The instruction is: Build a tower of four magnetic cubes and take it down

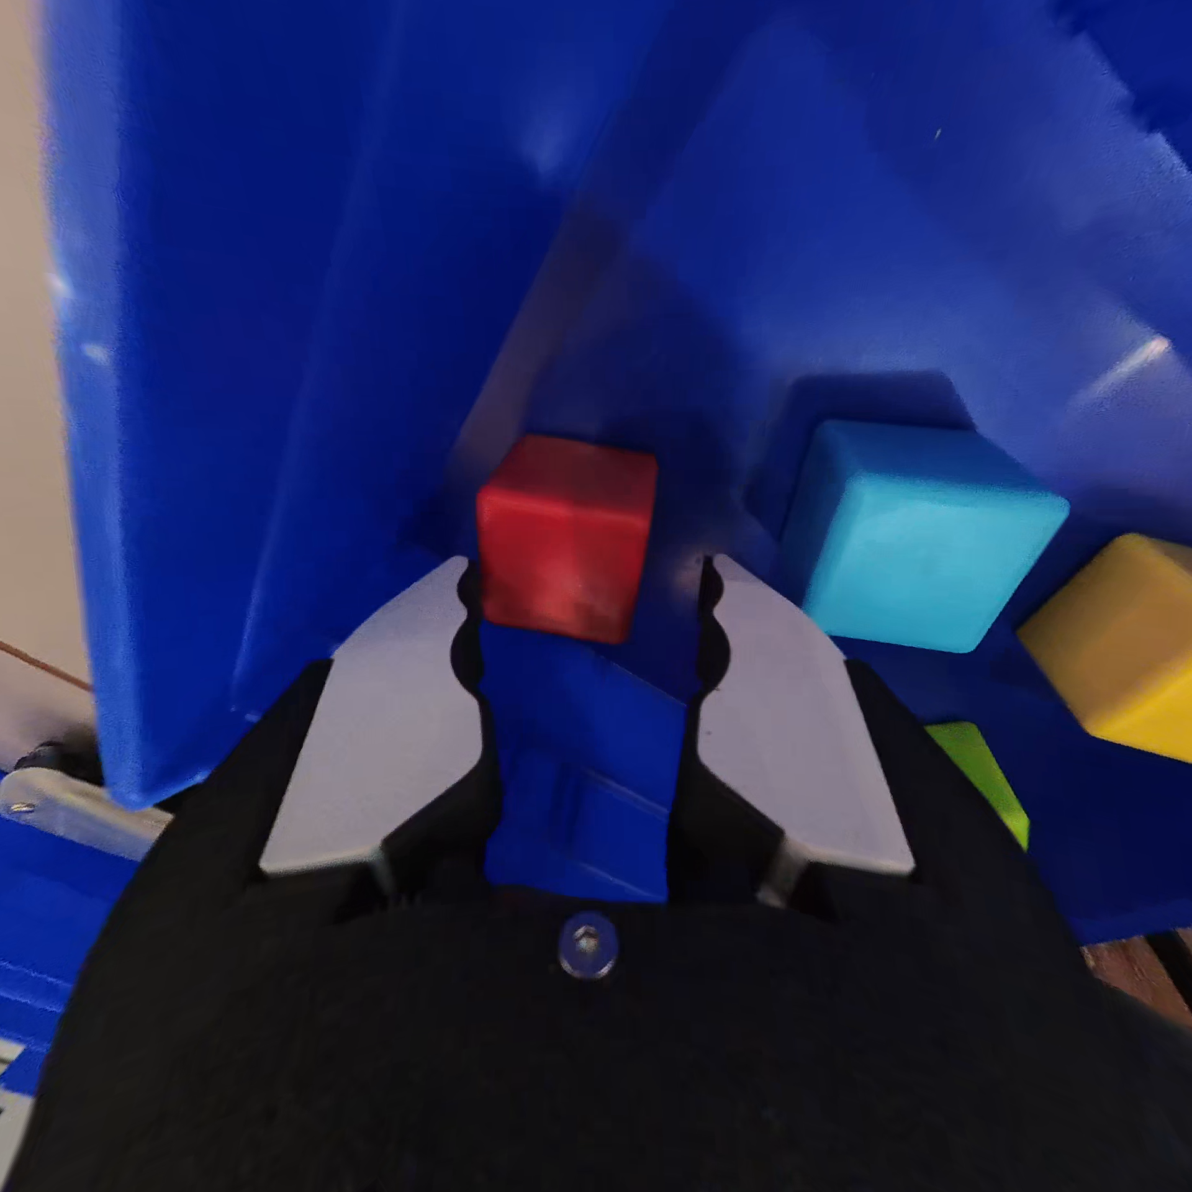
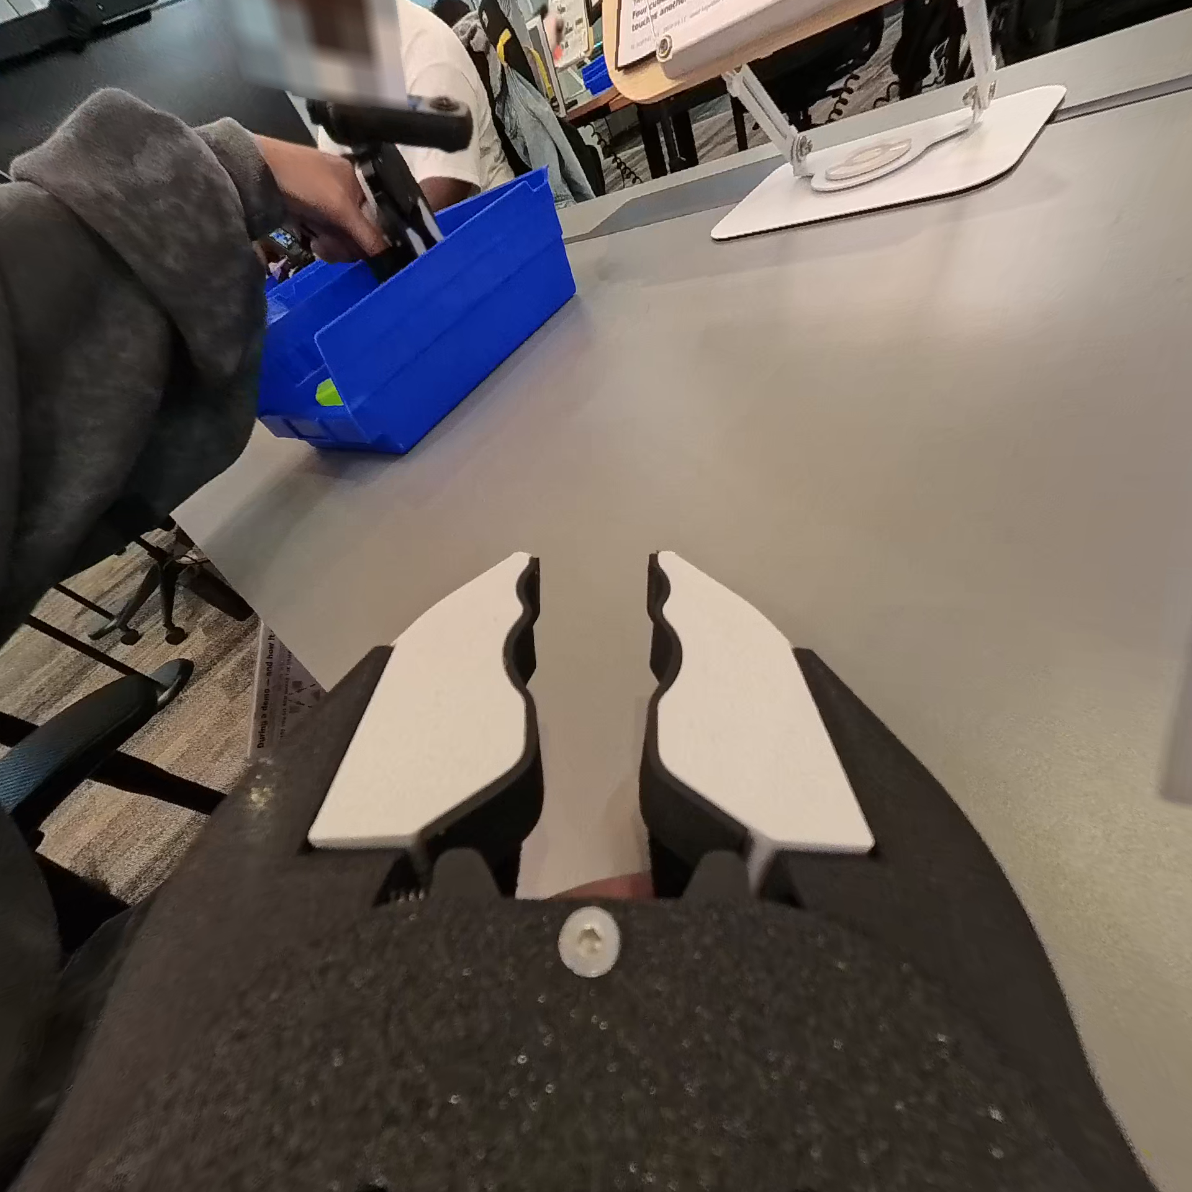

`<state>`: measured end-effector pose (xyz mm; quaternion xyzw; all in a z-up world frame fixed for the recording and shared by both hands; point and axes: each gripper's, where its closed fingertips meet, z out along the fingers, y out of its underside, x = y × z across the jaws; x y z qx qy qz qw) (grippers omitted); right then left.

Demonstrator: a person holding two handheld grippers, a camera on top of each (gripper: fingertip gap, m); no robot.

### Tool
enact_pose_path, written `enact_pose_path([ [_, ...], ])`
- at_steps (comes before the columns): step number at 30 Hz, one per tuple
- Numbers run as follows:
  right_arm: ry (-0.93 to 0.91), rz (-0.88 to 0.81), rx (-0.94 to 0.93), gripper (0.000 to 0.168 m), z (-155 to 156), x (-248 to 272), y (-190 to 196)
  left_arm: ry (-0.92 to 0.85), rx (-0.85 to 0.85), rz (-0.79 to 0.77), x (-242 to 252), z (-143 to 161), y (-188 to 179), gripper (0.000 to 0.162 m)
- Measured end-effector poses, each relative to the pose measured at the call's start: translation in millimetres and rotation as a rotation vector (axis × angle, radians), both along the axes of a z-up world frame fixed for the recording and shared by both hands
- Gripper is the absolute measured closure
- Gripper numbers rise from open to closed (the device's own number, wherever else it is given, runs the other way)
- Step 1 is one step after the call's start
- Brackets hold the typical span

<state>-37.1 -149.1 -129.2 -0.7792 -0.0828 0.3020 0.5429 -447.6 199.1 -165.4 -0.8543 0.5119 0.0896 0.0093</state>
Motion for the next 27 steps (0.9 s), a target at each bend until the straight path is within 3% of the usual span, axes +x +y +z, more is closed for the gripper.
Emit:
enact_pose_path([
  [3,0.006,0.001,-0.001,0.137,0,0,0,-0.001,-0.012,0.004,-2,-8,0,0.101],
  [5,0.007,0.006,-0.005,0.137,0,0,0,-0.016,-0.018,-0.012,3,-11,-1,0.112],
  [12,0.001,0.013,-0.011,0.138,-1,-1,0,-0.010,-0.023,-0.074,10,-9,-10,0.111],
  [14,0.009,0.011,-0.009,0.138,-1,-1,0,-0.060,0.042,-0.078,15,10,-4,0.112],
  [17,0.019,0.012,-0.008,0.139,0,0,0,-0.230,0.122,-0.097,44,69,-7,0.112],
  [22,0.005,0.015,-0.009,0.139,0,-2,0,-0.351,0.213,-0.284,123,164,-45,0.112],
  [24,-0.004,0.016,-0.011,0.139,-1,-2,1,-0.325,0.213,-0.397,165,173,-68,0.112],
  [27,-0.010,0.016,-0.009,0.139,-1,-3,1,-0.273,0.169,-0.547,228,154,-101,0.112],
])
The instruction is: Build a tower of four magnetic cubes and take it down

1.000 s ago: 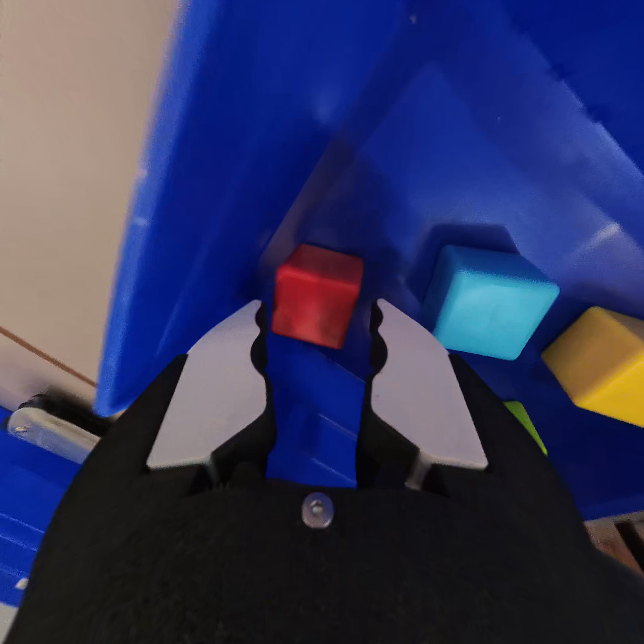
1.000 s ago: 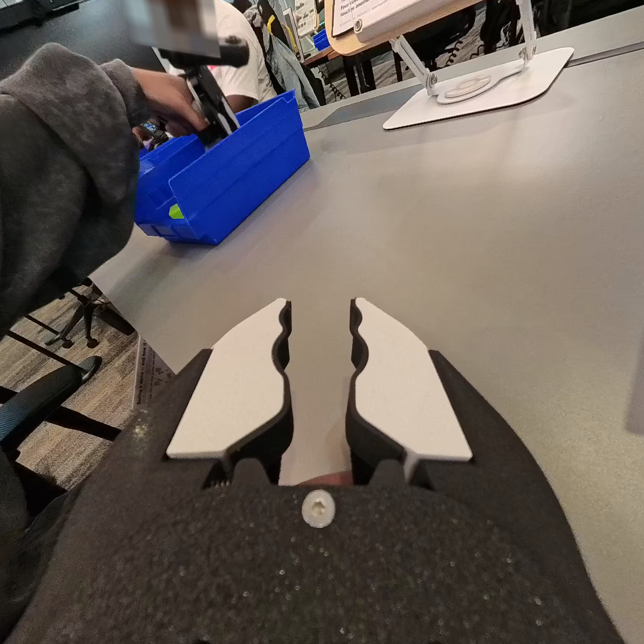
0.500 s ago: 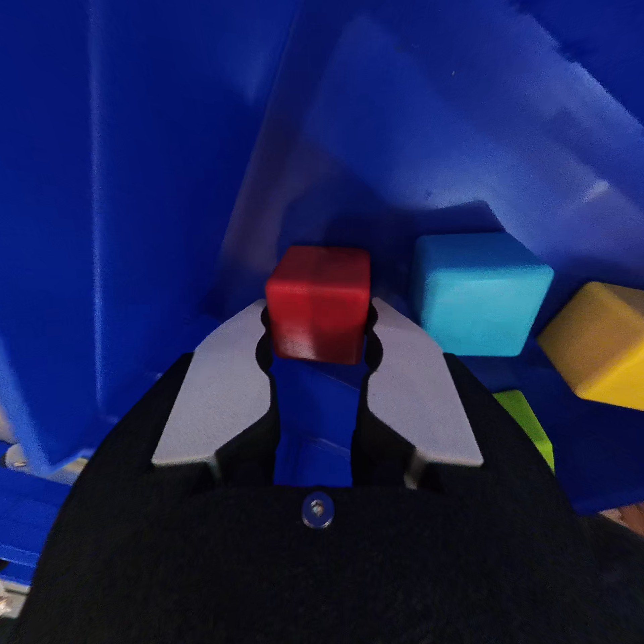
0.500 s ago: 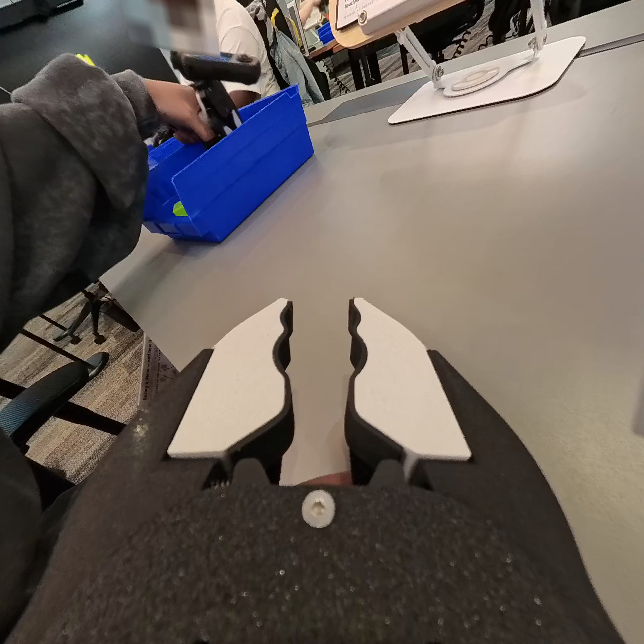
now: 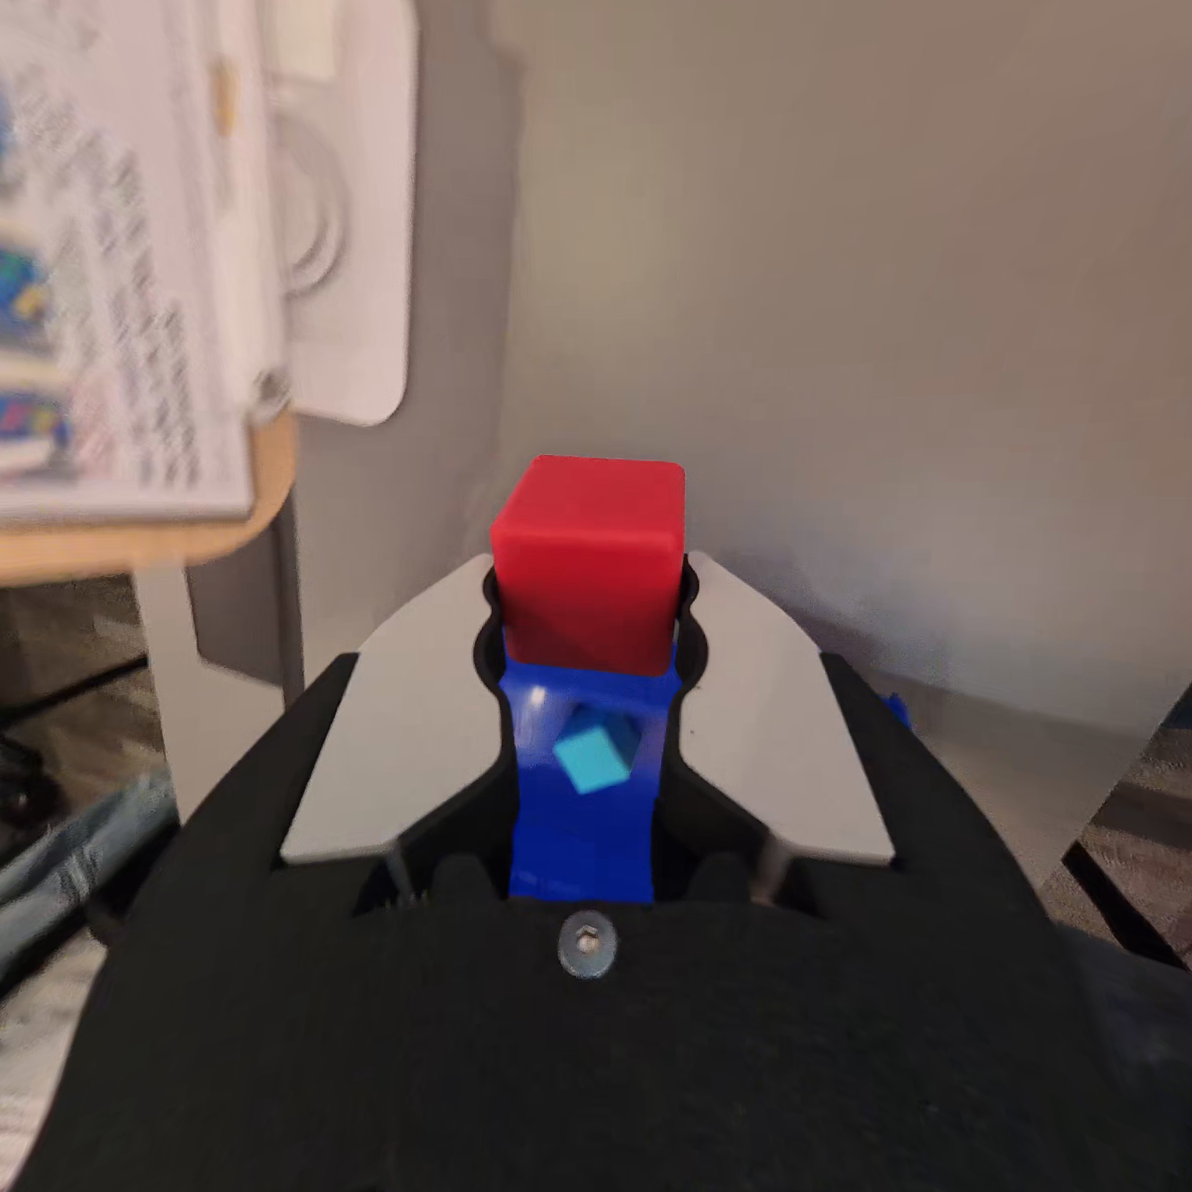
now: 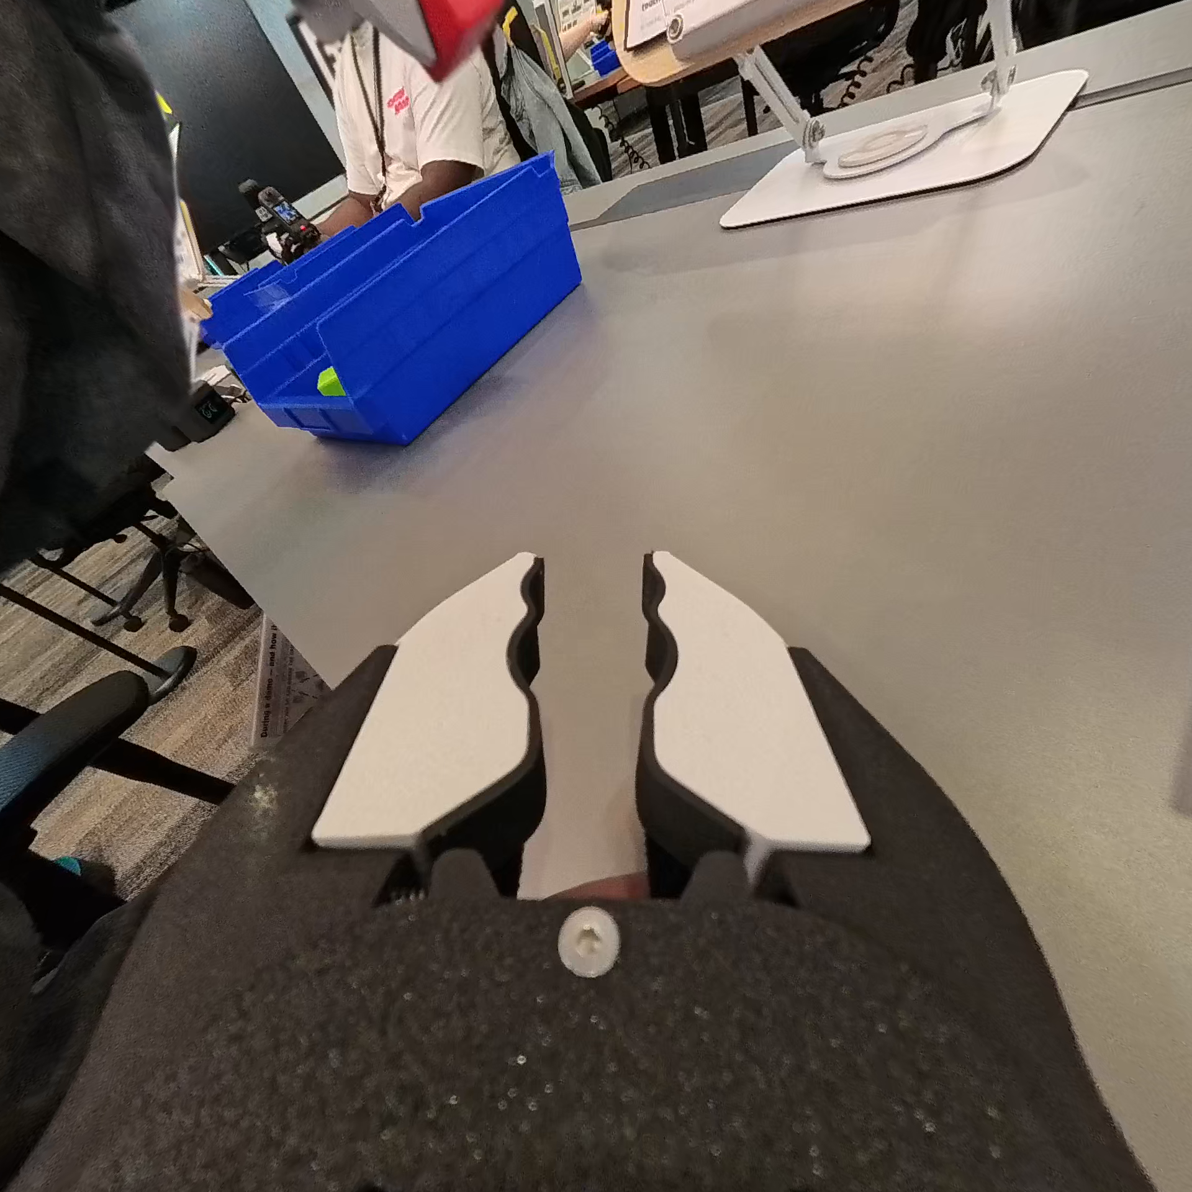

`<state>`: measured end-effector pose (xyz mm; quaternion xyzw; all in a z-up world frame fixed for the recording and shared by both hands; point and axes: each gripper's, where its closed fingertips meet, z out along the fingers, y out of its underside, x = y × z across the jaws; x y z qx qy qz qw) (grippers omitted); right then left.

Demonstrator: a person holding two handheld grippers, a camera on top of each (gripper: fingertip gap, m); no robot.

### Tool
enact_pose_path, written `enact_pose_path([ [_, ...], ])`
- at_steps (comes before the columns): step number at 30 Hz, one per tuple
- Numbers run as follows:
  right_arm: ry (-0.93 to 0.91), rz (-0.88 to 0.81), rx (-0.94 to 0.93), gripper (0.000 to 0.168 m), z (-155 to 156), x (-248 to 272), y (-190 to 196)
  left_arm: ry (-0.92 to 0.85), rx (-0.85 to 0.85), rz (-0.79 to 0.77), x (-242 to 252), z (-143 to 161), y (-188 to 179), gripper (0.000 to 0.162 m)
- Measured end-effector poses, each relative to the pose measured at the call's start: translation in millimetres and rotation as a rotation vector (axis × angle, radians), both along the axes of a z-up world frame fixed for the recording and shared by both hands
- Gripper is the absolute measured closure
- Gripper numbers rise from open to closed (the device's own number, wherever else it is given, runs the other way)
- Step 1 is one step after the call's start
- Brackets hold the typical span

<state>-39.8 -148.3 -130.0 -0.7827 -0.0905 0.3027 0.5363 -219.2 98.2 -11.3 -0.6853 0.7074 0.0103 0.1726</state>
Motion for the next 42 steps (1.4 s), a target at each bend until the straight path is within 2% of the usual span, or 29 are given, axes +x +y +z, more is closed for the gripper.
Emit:
enact_pose_path([
  [6,0.009,-0.004,0.004,0.140,1,1,0,0.190,-0.109,-0.117,85,-101,-27,0.112],
  [10,0.003,-0.003,0.006,0.140,1,1,0,0.262,-0.151,-0.144,113,-143,-34,0.112],
  [16,0.007,-0.005,0.011,0.140,1,2,-2,0.246,-0.168,-0.173,138,-157,-46,0.112],
  [26,0.009,-0.003,0.007,0.140,0,1,-2,0.290,-0.128,-0.156,128,-172,-44,0.112],
  [28,0.009,-0.004,0.008,0.140,0,2,-2,0.269,-0.138,-0.149,128,-172,-47,0.112],
  [30,0.014,-0.005,0.008,0.140,0,2,-2,0.255,-0.147,-0.139,125,-166,-50,0.092],
  [33,0.020,-0.006,0.008,0.140,1,2,-2,0.162,-0.111,-0.111,115,-136,-54,0.090],
  [36,0.028,-0.006,0.007,0.140,1,3,-2,-0.088,-0.041,-0.061,98,-83,-68,0.092],
  [39,0.033,-0.006,0.007,0.140,1,3,-2,-0.404,0.070,0.064,57,-28,-84,0.095],
  [42,0.024,-0.004,0.006,0.140,1,2,-2,-0.625,0.149,0.249,-10,-6,-101,0.100],
])
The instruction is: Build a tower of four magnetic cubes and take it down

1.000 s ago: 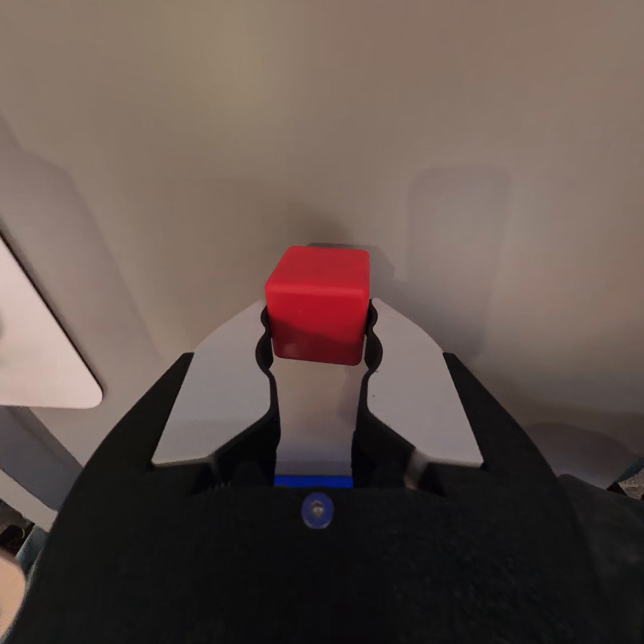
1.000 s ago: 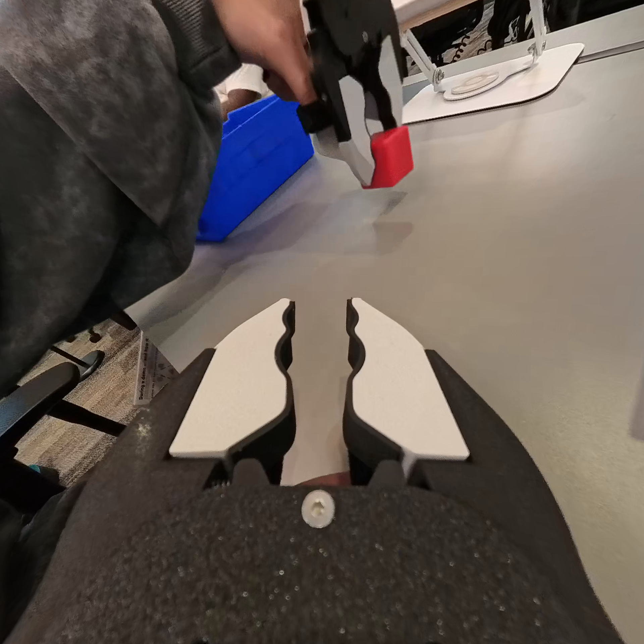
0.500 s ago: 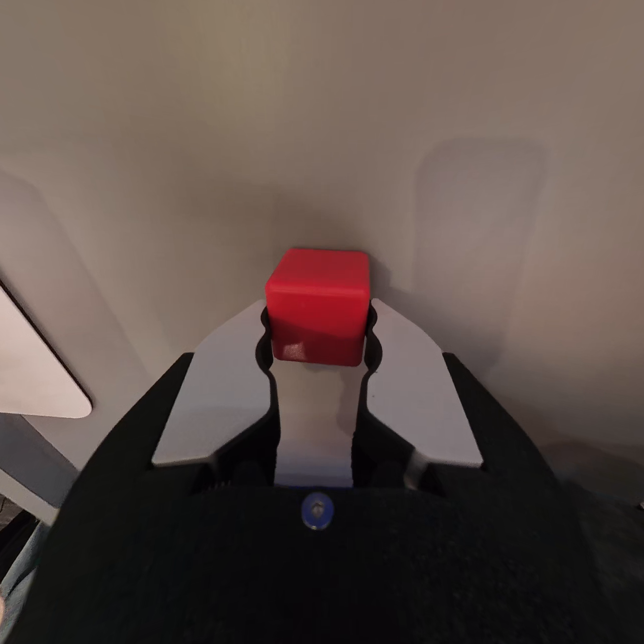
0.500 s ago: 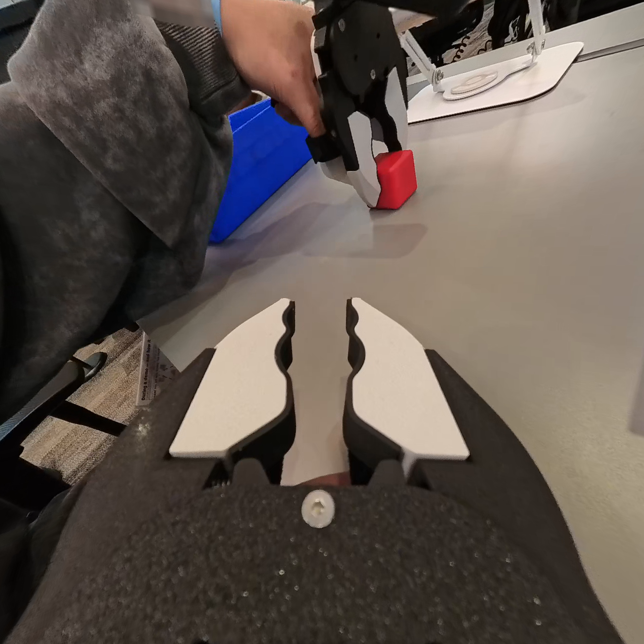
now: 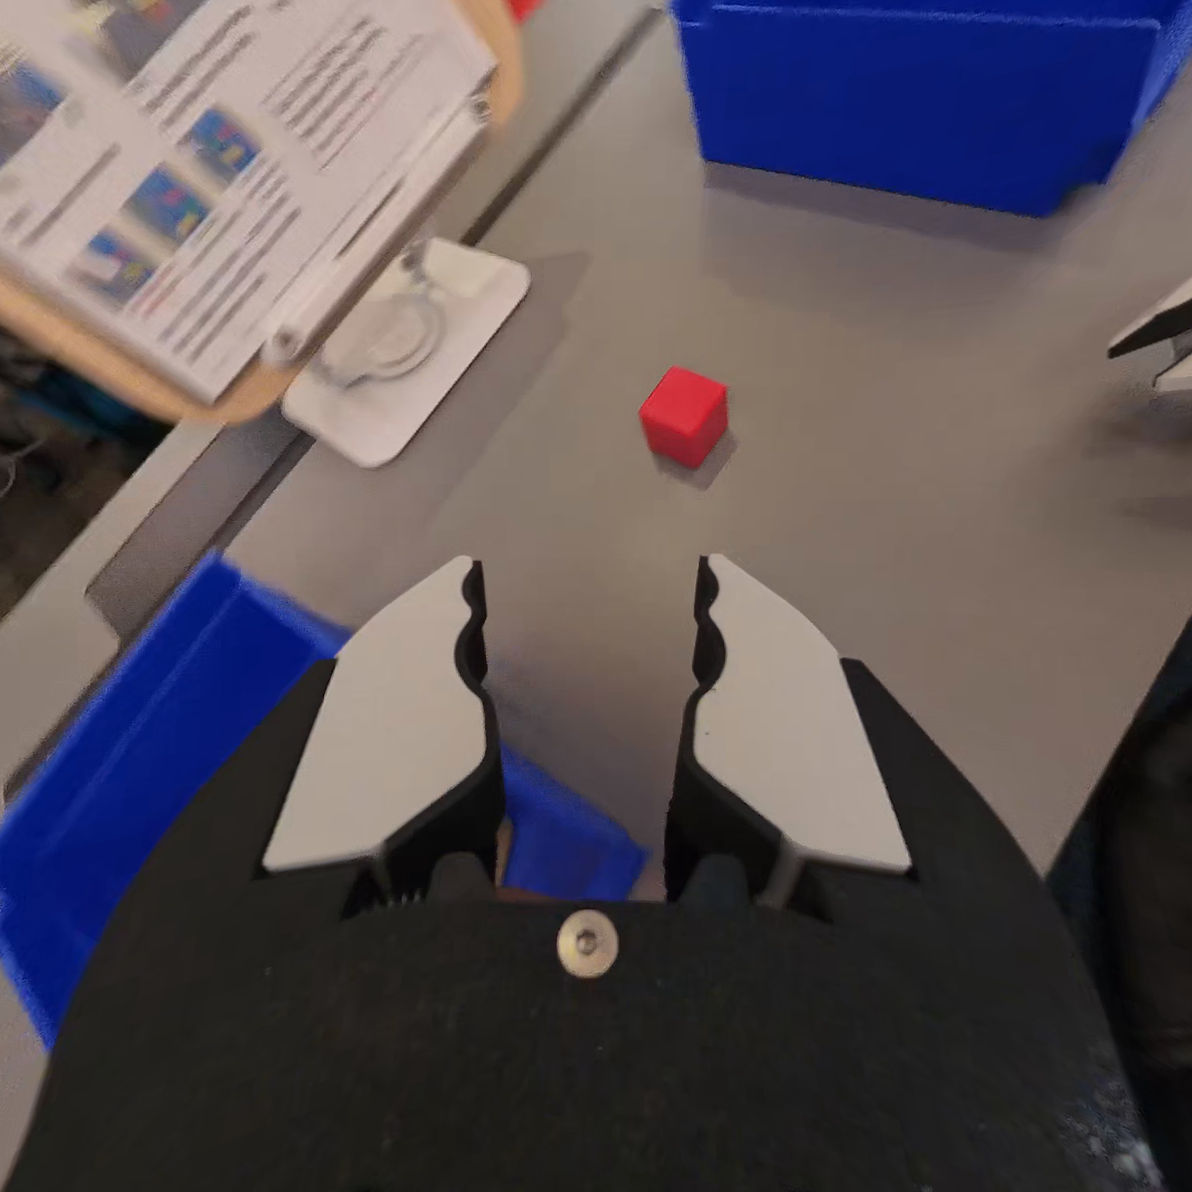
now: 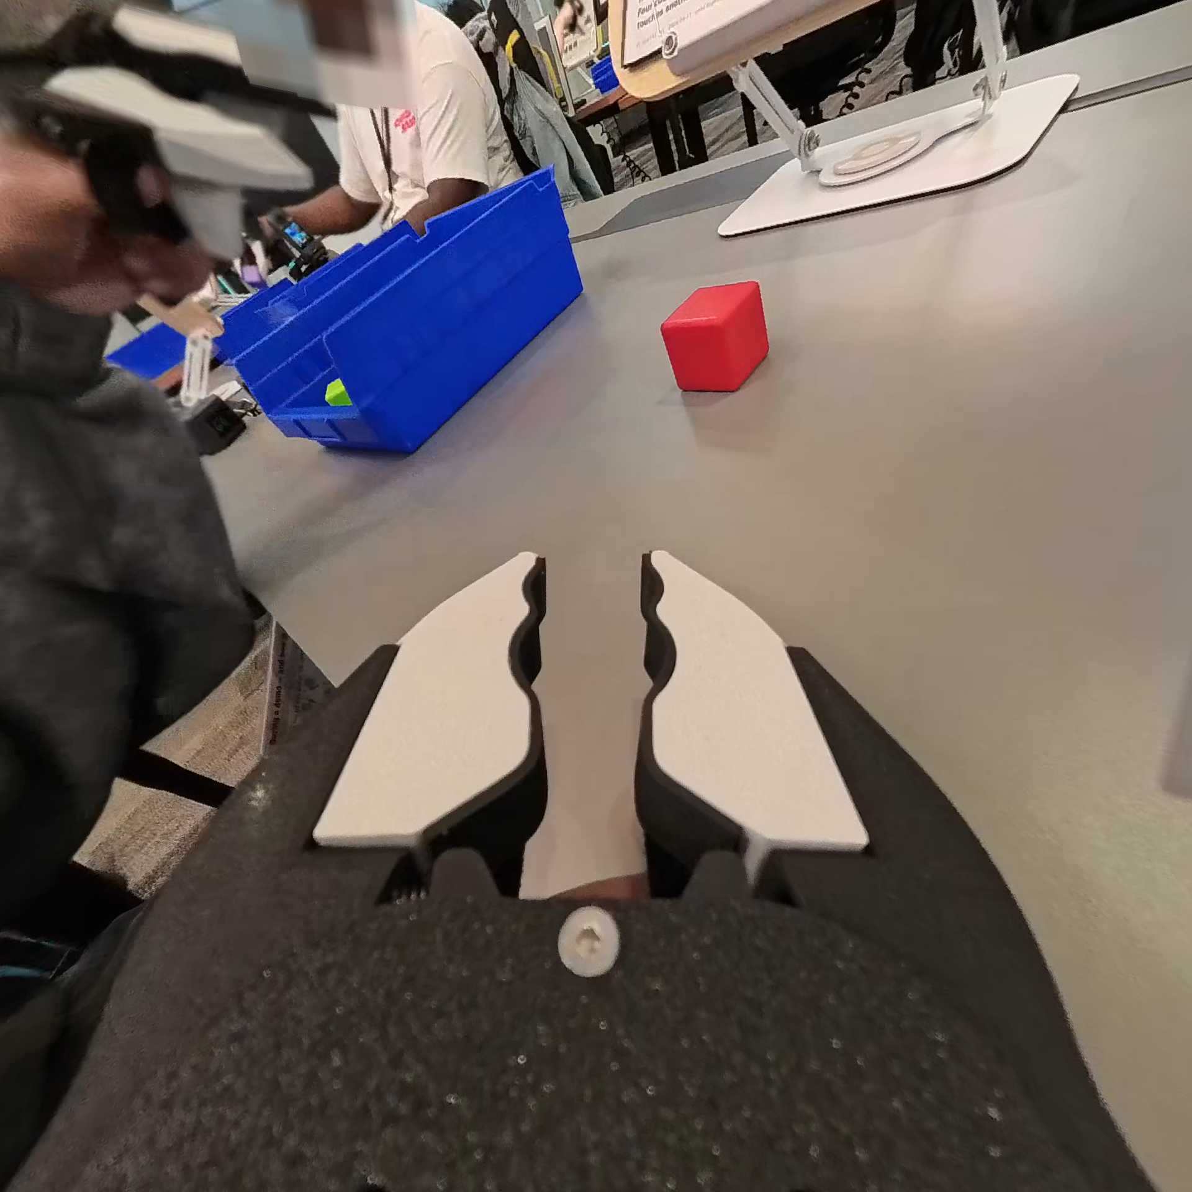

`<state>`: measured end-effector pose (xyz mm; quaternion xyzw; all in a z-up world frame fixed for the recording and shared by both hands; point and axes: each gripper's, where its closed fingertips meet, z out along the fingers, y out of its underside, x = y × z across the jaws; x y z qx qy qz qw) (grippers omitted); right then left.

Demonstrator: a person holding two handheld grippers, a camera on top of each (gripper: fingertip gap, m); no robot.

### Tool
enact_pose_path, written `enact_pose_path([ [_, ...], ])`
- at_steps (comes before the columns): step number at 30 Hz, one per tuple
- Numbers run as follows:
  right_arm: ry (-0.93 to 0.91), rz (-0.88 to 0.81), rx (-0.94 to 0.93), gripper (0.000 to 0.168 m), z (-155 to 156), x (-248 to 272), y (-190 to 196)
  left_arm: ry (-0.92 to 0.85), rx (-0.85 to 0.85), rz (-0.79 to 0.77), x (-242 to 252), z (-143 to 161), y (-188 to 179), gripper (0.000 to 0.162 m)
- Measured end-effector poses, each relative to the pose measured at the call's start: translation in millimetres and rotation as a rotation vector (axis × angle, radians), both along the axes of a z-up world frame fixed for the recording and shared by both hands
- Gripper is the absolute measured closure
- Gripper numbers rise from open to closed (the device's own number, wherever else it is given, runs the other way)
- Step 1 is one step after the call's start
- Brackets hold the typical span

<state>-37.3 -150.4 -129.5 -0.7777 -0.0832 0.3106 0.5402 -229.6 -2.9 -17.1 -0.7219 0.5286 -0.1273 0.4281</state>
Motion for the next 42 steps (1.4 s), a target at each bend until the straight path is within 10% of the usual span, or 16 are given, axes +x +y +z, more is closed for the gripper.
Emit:
enact_pose_path([
  [12,-0.024,0.036,-0.021,0.141,-2,-12,3,-0.040,-0.130,0.296,-162,-93,-90,0.099],
  [26,-0.007,0.047,-0.014,0.141,-1,-13,1,0.372,-0.323,0.508,-229,-115,30,0.102],
  [37,0.006,0.055,-0.017,0.141,-1,-13,0,0.552,-0.449,0.526,-232,-144,49,0.078],
  [42,0.004,0.057,-0.019,0.141,-1,-14,0,0.479,-0.440,0.451,-214,-137,43,0.092],
])
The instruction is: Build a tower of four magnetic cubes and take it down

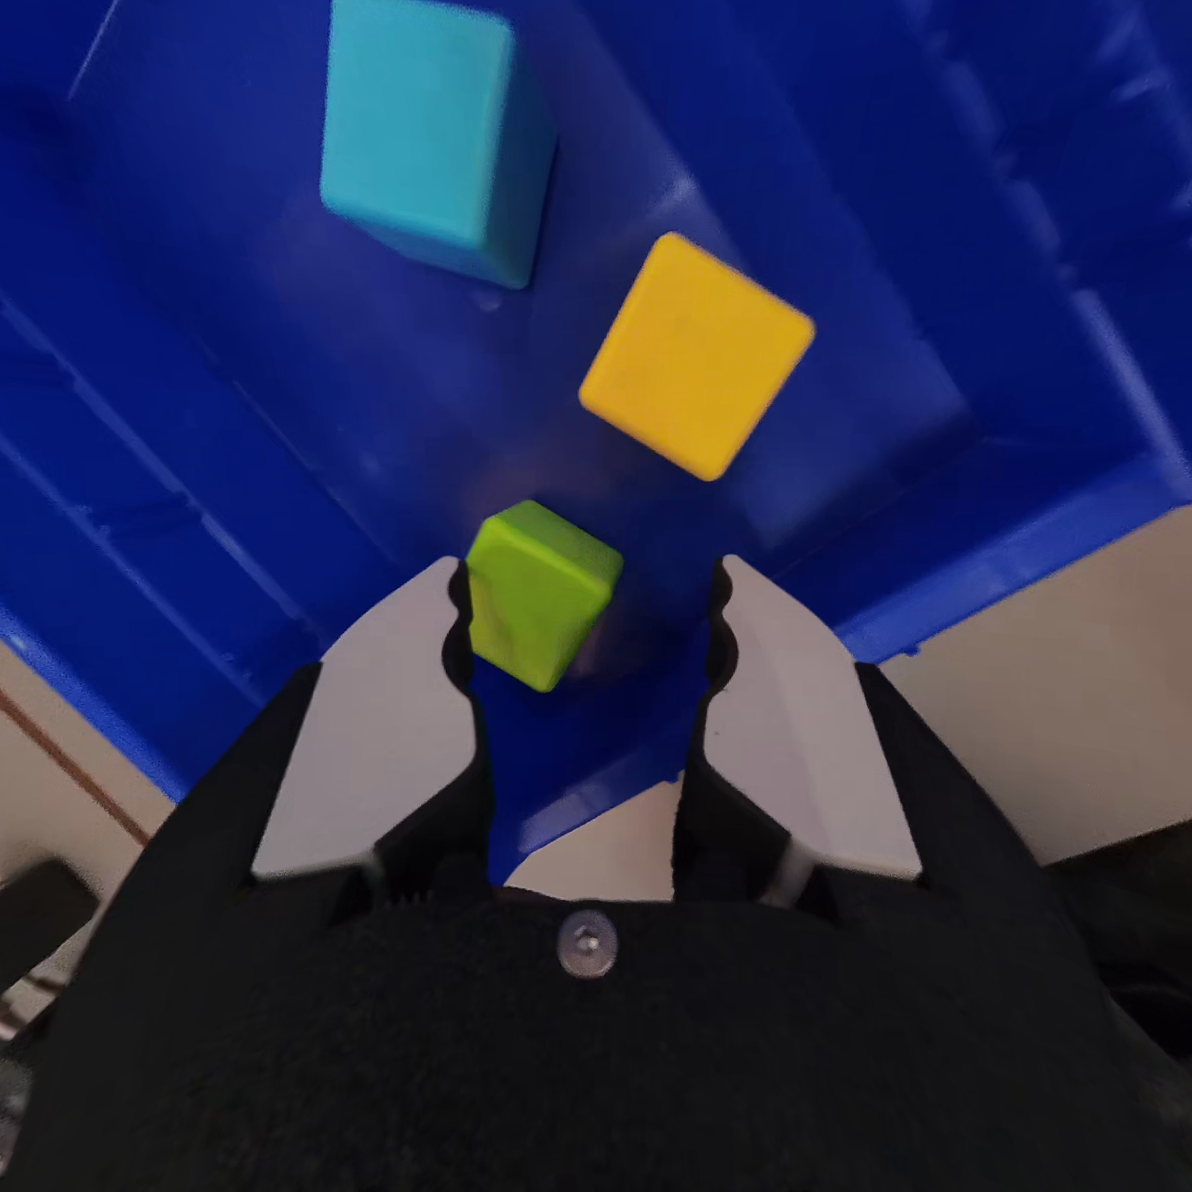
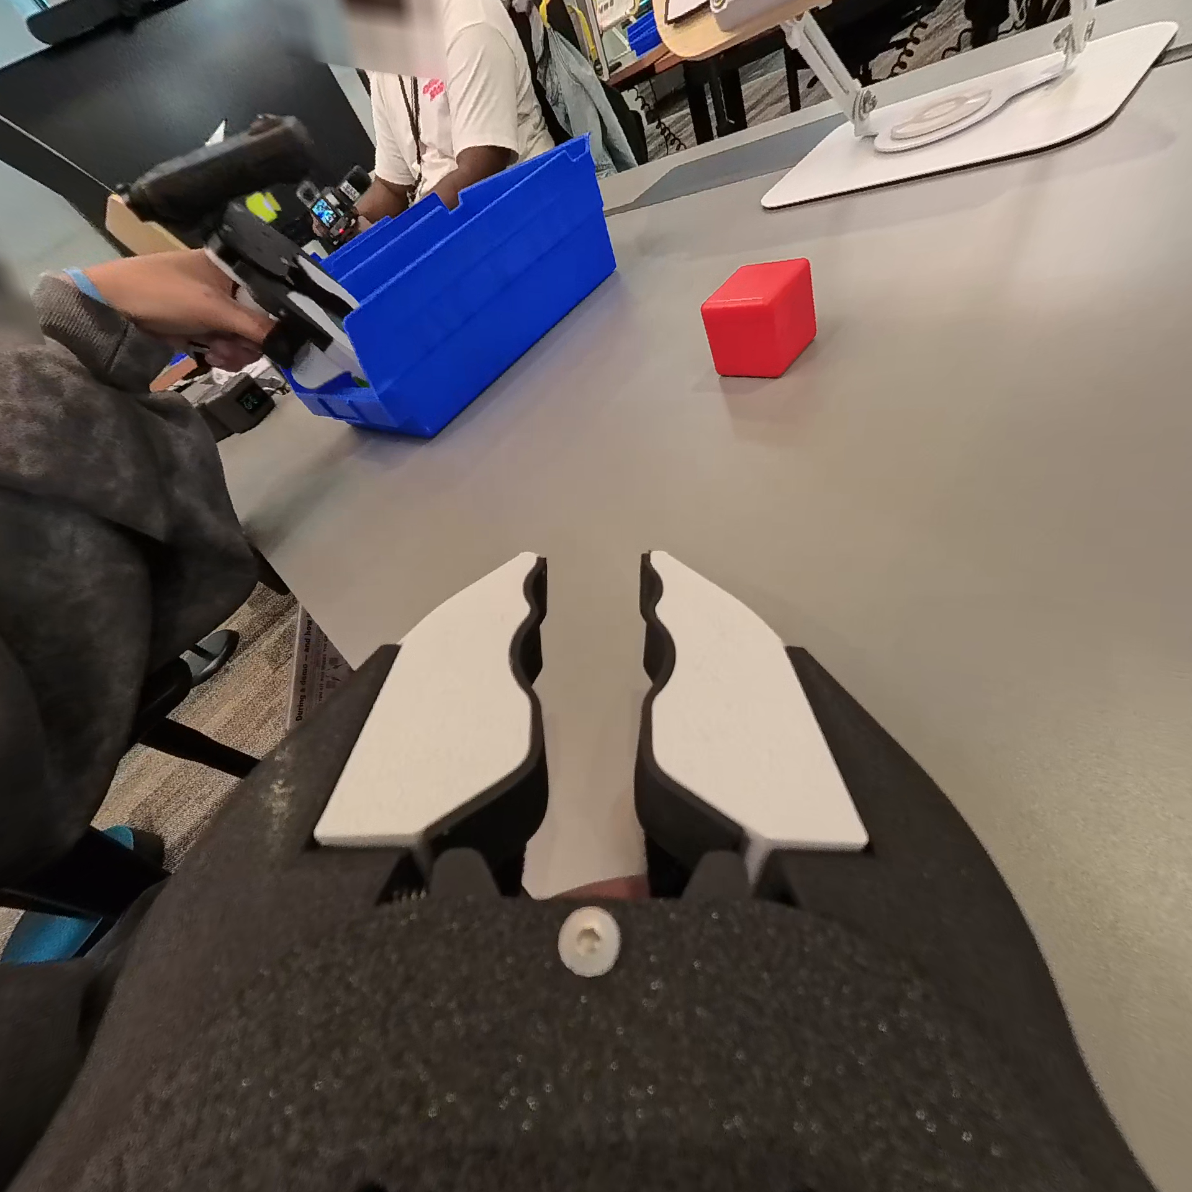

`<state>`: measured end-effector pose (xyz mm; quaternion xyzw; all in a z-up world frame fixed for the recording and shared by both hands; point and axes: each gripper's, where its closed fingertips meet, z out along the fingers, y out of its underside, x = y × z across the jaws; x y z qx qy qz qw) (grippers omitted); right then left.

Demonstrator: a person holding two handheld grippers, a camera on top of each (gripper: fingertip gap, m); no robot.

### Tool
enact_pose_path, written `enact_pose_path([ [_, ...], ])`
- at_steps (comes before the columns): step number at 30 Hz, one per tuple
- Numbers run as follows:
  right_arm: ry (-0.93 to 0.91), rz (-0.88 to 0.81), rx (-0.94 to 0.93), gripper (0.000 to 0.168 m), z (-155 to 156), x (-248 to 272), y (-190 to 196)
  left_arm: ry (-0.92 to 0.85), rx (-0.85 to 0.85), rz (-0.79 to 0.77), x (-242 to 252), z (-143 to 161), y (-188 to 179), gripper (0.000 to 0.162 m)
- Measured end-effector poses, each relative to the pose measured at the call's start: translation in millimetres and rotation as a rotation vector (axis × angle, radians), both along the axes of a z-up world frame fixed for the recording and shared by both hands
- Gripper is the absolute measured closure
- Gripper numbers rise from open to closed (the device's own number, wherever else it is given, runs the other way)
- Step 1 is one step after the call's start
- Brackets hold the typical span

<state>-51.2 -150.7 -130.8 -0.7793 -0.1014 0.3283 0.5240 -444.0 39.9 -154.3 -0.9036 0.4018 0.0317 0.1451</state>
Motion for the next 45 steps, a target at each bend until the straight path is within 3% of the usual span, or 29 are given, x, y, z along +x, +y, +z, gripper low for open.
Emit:
enact_pose_path([
  [8,-0.009,0.001,0.000,0.141,-1,-1,0,0.032,0.031,-0.009,-11,7,4,0.094],
  [13,-0.015,0.004,-0.004,0.141,-1,-1,0,0.112,-0.066,0.035,-22,-7,1,0.087],
  [22,-0.013,0.009,-0.003,0.141,-1,-2,-1,0.053,-0.108,0.071,-12,-15,5,0.089],
  [28,-0.025,0.013,-0.003,0.141,-2,-3,-1,0.043,-0.166,0.208,-20,-11,3,0.090],
  [30,-0.022,0.013,-0.004,0.141,-2,-3,-1,-0.015,-0.134,0.305,-17,-3,9,0.095],
  [32,-0.022,0.013,-0.005,0.141,-2,-3,-1,-0.121,-0.090,0.448,-9,8,16,0.112],
  [34,-0.022,0.016,-0.007,0.141,-2,-3,-1,-0.211,-0.092,0.547,-2,13,13,0.107],
  [36,-0.021,0.016,-0.006,0.141,-2,-3,-1,-0.190,-0.076,0.593,-3,11,6,0.089],
  [45,-0.025,0.027,-0.007,0.141,-3,-4,-2,-0.112,-0.057,0.773,-15,-18,6,0.094],
])
